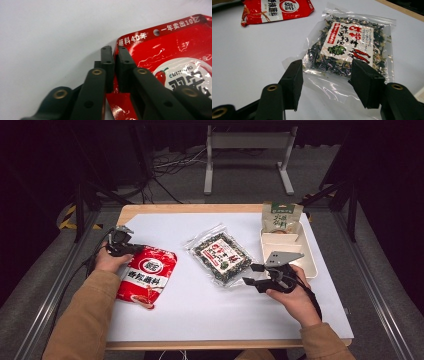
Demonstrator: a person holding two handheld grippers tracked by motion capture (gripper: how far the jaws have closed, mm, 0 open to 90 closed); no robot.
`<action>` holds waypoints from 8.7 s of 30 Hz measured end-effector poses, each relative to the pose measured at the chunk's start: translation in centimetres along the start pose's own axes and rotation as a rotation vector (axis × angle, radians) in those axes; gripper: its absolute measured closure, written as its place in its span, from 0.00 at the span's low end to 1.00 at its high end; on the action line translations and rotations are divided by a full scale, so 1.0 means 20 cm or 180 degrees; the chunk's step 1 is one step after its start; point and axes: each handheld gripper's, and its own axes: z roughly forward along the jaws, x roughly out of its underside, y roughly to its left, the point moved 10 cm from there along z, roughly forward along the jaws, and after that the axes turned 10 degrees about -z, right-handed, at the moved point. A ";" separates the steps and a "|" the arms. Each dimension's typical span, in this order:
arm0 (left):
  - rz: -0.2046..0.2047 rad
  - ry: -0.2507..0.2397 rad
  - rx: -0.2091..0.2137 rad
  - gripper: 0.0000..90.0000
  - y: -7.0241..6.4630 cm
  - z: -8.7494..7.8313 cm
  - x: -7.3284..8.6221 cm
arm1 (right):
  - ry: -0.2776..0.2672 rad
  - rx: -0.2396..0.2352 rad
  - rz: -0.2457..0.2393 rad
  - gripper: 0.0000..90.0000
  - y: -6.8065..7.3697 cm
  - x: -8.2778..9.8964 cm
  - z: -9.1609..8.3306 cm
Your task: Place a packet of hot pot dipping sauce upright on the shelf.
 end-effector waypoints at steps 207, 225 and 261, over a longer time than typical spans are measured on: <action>0.0871 -0.1339 0.0935 0.63 -0.97 -0.76 -0.17 | -0.0426 -0.0084 -0.0263 1.00 -0.31 -0.36 -0.43; 0.0585 -0.1217 0.0674 0.45 -0.76 -0.65 -0.08 | -0.0446 0.0205 -0.0140 1.00 -0.55 -0.30 -0.53; 0.0223 -0.1192 0.0582 0.36 -0.60 -0.56 -0.04 | -0.0205 0.0367 0.0115 1.00 -0.88 -0.06 -0.43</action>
